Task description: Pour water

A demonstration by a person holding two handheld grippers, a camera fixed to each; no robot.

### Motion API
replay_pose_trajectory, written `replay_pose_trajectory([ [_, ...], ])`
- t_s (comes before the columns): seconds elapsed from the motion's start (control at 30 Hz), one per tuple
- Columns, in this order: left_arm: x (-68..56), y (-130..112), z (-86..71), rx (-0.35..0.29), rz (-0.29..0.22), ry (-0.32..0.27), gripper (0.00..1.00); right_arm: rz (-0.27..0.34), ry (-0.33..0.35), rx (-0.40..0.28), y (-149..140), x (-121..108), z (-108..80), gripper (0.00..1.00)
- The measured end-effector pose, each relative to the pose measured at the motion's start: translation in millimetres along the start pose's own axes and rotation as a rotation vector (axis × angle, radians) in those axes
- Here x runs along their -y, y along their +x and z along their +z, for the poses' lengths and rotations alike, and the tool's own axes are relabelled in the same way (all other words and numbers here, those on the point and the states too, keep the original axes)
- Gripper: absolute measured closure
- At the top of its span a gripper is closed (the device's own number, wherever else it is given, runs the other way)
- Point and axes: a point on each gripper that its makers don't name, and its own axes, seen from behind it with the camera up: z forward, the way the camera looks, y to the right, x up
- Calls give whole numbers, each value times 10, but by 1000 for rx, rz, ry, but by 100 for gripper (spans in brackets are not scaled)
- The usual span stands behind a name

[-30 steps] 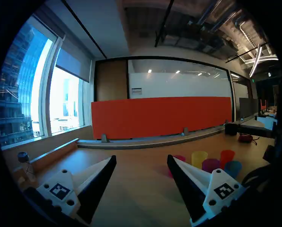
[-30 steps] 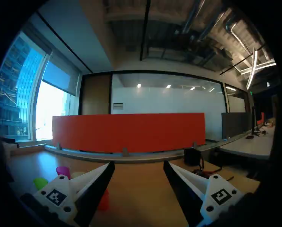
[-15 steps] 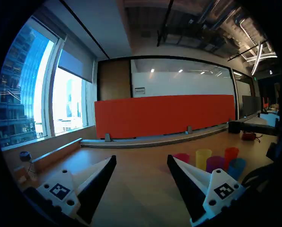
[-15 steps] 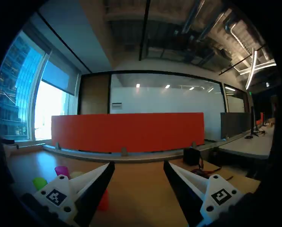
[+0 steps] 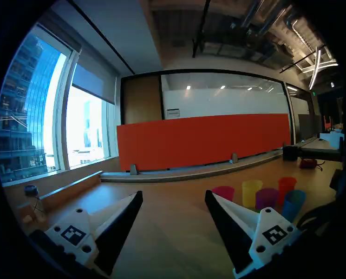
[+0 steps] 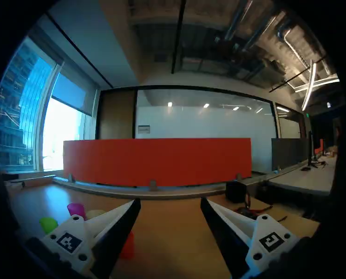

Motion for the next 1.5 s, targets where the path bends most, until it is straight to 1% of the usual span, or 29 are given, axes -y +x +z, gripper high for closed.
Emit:
replay_pose_trajectory([
  [0.1,9,-51,16,1,-9,0,0,3,1,2,3,13,-4,0],
  [0.37,100,-176,51,-4,-31,5,0,6,-2,-2,11,51,-28,0],
  [0.57,154,-221,86,-18,-41,6,0,4,-3,-5,39,79,-43,0],
  [0.87,236,-283,95,-20,-55,10,0,-1,-1,-11,87,130,-32,0],
  [1.07,255,-348,97,-18,-58,10,0,-6,2,-9,62,165,-23,0],
  [1.27,242,-389,120,-12,-71,6,0,-7,4,-10,84,185,-18,0],
  [1.5,277,-435,134,3,-84,8,0,-3,5,-15,116,192,-8,0],
])
